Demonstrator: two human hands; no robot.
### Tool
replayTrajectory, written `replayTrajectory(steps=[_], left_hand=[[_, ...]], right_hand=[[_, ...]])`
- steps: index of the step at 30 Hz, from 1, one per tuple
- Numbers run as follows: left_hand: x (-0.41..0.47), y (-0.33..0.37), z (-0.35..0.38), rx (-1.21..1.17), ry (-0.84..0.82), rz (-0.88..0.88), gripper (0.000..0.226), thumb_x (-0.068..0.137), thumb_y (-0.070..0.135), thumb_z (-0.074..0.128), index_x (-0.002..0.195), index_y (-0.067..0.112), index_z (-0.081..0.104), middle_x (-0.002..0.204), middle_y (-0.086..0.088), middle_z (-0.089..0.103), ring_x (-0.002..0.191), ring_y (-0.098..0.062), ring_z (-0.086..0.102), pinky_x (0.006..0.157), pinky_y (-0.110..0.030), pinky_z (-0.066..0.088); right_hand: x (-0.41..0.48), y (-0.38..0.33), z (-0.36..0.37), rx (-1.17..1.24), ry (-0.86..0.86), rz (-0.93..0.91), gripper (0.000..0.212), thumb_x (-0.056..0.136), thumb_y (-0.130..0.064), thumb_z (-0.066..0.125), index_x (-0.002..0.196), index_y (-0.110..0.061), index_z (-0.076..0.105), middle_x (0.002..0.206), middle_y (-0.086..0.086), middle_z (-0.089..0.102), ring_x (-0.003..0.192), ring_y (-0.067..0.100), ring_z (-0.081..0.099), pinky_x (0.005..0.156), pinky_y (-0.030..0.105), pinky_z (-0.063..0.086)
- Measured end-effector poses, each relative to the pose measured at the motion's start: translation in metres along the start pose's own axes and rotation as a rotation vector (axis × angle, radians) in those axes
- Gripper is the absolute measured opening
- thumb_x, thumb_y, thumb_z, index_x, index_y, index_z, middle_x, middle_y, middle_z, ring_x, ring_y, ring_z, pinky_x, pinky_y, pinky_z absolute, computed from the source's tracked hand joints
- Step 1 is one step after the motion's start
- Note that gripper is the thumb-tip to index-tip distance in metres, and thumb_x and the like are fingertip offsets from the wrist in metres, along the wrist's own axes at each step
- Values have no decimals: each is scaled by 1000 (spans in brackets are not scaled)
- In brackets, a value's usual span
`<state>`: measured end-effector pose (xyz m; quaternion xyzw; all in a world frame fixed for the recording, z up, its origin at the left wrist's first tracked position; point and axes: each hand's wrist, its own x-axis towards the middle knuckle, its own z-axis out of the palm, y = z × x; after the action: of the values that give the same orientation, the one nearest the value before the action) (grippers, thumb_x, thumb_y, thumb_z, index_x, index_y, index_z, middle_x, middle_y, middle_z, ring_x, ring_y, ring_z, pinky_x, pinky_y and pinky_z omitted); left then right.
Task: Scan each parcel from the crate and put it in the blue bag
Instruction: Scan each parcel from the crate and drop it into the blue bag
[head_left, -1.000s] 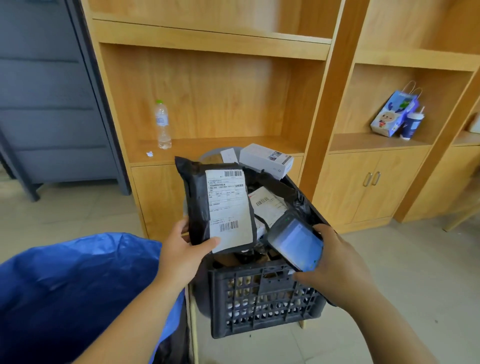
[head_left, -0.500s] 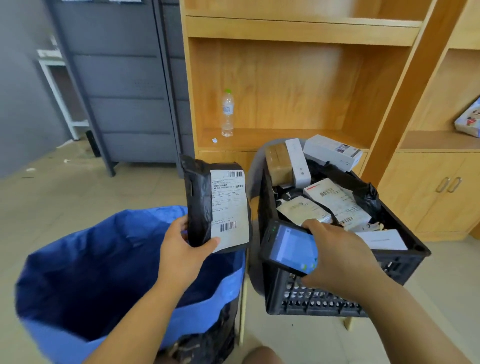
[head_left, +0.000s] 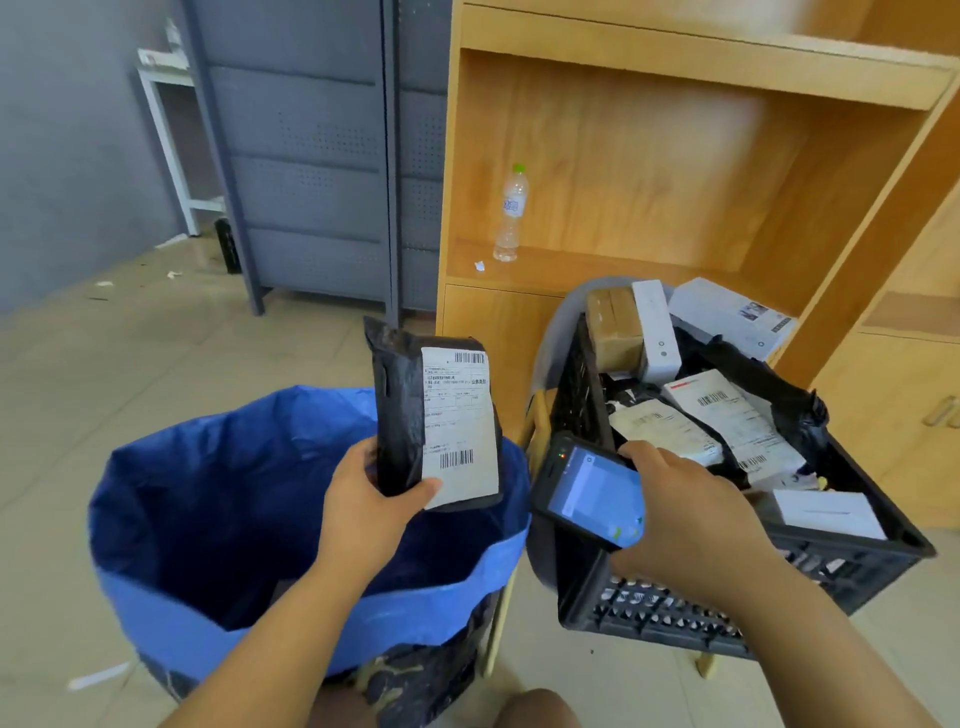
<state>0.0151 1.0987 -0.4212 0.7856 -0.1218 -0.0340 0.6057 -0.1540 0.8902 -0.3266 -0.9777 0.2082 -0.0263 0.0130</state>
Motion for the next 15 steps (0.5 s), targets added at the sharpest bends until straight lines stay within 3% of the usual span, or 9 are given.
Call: replayTrajectory(steps=[5, 10, 15], left_hand=[[14, -32, -22, 49, -5, -138, 46, 70, 29, 83, 104, 32, 53, 94, 22, 59, 87, 5, 57, 64, -11, 40], [50, -82, -55, 257, -57, -375, 36, 71, 38, 80, 93, 15, 62, 89, 2, 67, 79, -15, 63, 59, -27, 42], [89, -133, -77, 492, -175, -572, 36, 70, 38, 75, 91, 11, 63, 84, -3, 65, 72, -15, 61, 52, -26, 41]], right_hand=[[18, -18, 17, 44, -46, -3, 85, 55, -54, 74, 122, -29, 29, 95, -10, 43, 85, 14, 47, 66, 30, 41], [50, -48, 48, 41, -138, -56, 85, 57, -53, 72, 127, -28, 30, 100, -10, 48, 90, 15, 51, 72, 32, 46], [95, -85, 85, 36, -233, -115, 89, 56, -52, 71, 130, -26, 29, 111, -7, 51, 98, 18, 52, 73, 32, 42]])
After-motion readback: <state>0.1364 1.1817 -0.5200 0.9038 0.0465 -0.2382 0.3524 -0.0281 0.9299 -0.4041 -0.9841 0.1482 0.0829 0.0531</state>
